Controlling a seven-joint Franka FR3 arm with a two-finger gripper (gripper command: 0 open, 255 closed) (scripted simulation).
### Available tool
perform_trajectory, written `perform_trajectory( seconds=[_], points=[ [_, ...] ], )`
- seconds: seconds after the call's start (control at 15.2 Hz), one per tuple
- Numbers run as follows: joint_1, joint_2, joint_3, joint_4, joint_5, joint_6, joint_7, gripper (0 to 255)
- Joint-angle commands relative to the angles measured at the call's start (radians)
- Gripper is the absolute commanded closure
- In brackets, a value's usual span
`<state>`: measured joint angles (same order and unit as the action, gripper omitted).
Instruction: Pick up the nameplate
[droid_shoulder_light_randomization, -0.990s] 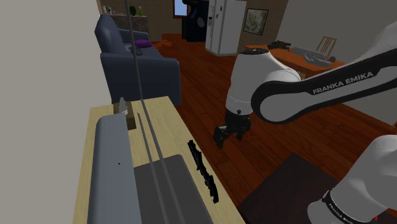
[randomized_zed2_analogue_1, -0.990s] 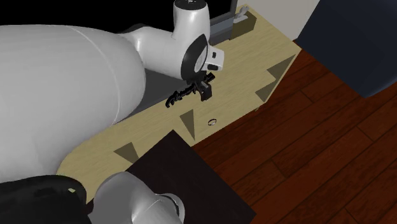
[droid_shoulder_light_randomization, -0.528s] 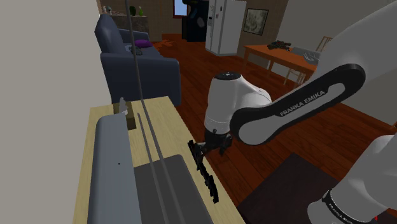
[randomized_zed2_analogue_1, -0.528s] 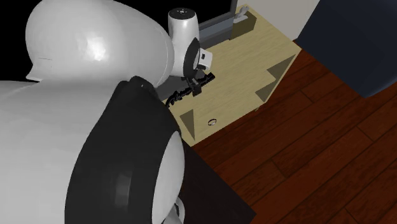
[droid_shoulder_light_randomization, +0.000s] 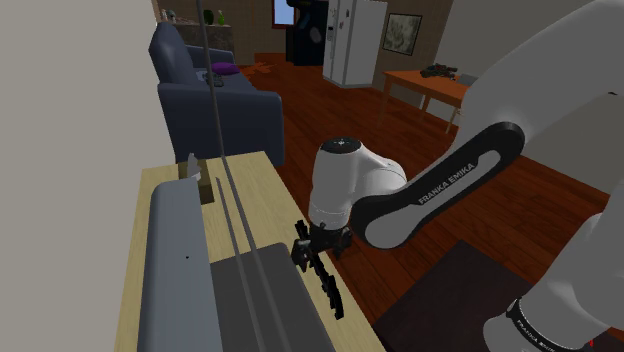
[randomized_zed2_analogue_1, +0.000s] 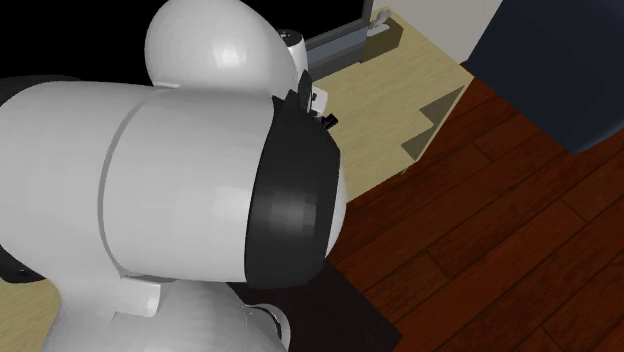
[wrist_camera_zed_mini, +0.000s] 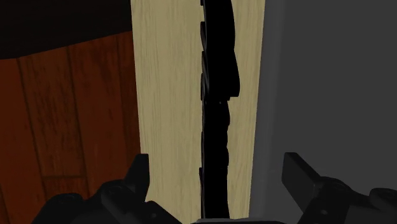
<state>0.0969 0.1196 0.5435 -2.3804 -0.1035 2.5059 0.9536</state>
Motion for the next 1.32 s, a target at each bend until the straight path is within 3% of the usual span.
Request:
perform_trajectory(
  seconds=[0.0,0.13,0.2,0.79,1.25],
  points=[
    [0.004,0.029,-0.008,-0.003,-0.028,0.028,0.019,0],
    [0.006,0.036,-0.010,-0.004,-0.035,0.035,0.024,0],
    [0.006,0.036,-0.010,-0.004,-0.035,0.034,0.024,255],
    [0.006,0.036,-0.010,-0.004,-0.035,0.035,0.024,255],
    [-0.008,-0.052,0.011,0.012,0.048,-0.055,-0.035,255]
  ],
)
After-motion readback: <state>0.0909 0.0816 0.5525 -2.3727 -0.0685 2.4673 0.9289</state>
